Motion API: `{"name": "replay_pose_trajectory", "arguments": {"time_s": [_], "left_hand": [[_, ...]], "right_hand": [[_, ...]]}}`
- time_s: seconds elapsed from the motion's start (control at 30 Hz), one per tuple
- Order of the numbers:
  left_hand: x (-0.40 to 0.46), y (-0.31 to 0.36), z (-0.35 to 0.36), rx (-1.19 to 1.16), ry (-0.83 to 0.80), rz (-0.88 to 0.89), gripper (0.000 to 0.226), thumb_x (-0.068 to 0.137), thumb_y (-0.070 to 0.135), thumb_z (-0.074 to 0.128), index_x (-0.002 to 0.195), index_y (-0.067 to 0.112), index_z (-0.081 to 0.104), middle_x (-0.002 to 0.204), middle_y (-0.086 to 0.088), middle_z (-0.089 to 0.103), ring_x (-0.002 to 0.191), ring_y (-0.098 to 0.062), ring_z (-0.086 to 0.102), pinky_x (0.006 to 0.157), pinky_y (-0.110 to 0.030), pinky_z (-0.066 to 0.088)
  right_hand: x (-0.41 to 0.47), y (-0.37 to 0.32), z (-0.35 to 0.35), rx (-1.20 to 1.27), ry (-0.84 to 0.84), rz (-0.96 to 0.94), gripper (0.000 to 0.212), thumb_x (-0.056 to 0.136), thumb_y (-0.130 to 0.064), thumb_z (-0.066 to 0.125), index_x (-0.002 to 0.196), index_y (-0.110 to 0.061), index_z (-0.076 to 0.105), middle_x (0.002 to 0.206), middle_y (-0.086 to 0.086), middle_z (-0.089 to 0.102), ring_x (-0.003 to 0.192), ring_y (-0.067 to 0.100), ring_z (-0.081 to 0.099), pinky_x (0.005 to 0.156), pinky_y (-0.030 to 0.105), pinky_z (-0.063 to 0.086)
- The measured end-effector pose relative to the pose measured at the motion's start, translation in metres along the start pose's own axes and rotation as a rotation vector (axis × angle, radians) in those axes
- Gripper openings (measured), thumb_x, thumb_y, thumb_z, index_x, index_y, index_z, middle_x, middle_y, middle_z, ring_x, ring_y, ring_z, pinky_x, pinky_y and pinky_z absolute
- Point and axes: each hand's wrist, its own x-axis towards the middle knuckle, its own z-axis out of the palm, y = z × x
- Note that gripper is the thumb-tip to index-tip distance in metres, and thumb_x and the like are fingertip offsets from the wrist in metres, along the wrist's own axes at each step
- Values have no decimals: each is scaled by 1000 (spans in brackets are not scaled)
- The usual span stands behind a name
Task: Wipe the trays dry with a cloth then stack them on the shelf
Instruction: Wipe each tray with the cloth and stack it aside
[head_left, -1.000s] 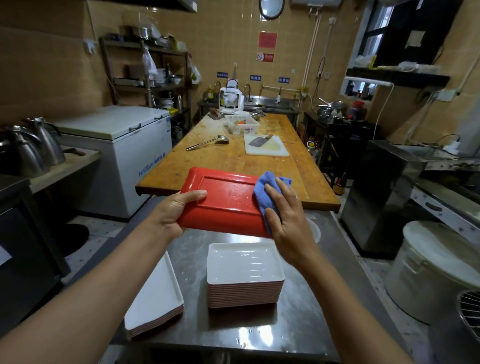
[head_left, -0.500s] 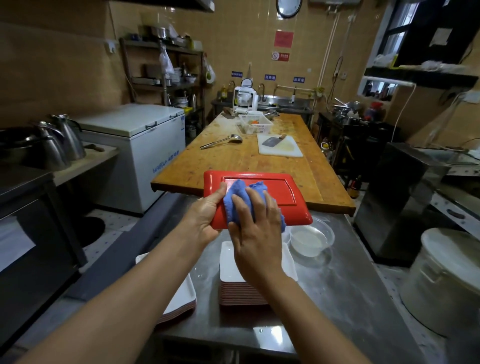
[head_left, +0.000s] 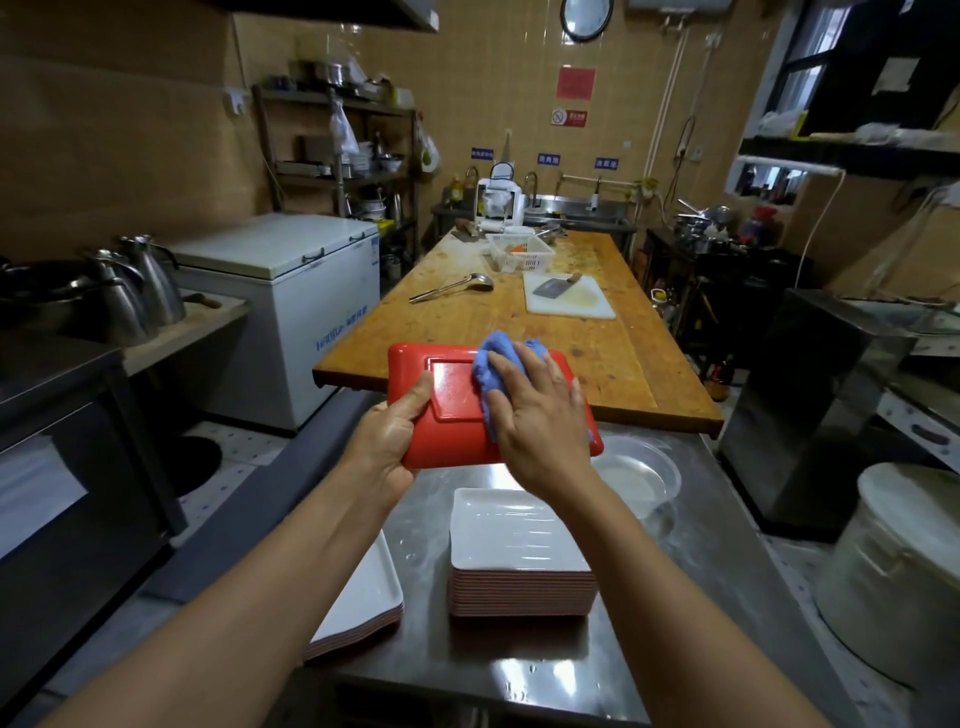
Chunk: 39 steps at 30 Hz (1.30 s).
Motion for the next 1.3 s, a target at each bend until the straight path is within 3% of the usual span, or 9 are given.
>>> {"name": "replay_pose_trajectory", "arguments": {"time_s": [0.13,0.27,0.43,0.6,0.8,0.9,1.0,1.1,1.3], "left_hand": [[-1,4,-12,-18,5,-15,22,86,23,62,105,11,58,98,-15,68,87,-31,65,79,-48,52],[0,7,-23,-58,19,-12,13,87,22,61,97,14,60,102,-15,67,92,-31,64,81,-49,51],[3,5,-40,-116,58,-35,18,89,23,59,104,14,59,97,-10,69,83,-25,68,68,-42,58],[1,7,-58,-99,102,-48,27,90,25,57,115,16,55,101,-11,67,85,-26,65,65,-43,57],[-6,12,-85,-40,197,4,38,87,21,61,122,11,53,109,-15,65,93,-31,64,82,-47,53],[-9,12,-103,208,266,133,31,84,20,66,112,8,59,95,-13,69,80,-25,67,67,-34,58],[-9,9,-121,736,325,337,16,82,23,71,93,12,67,86,-11,70,78,-24,66,75,-35,55],[-12,-4,-135,1253,256,508,18,80,29,73,85,12,71,72,-2,66,67,-17,61,63,-28,46],[-15,-48,-163,1812,74,544,20,89,34,60,97,17,68,96,-2,64,92,-24,60,74,-35,49]], "right_hand": [[7,23,-6,139,-4,121,44,100,-26,36,143,-18,36,151,6,26,137,24,26,111,33,21],[1,32,3,276,42,154,33,99,-12,35,125,0,51,134,19,46,116,38,42,94,44,36],[-15,34,21,606,177,391,22,101,-30,37,93,-17,52,76,-4,59,69,14,57,53,14,40],[-28,36,45,683,95,498,25,100,-29,36,80,-19,48,77,15,59,62,25,52,58,35,43],[-36,32,61,690,21,611,17,97,-33,44,98,-16,47,87,11,63,64,20,59,41,20,32],[-31,22,62,826,-45,612,14,98,-26,43,104,-14,47,83,10,63,54,14,59,34,16,32],[-26,12,64,872,-121,592,15,99,-27,41,105,-15,48,74,7,61,53,16,53,36,19,33],[-25,7,72,900,-165,587,14,98,-26,43,101,-15,51,69,6,61,54,19,52,40,18,37],[-36,7,92,883,-216,607,13,98,-20,43,103,-12,51,69,6,60,55,20,53,44,21,40]]}}
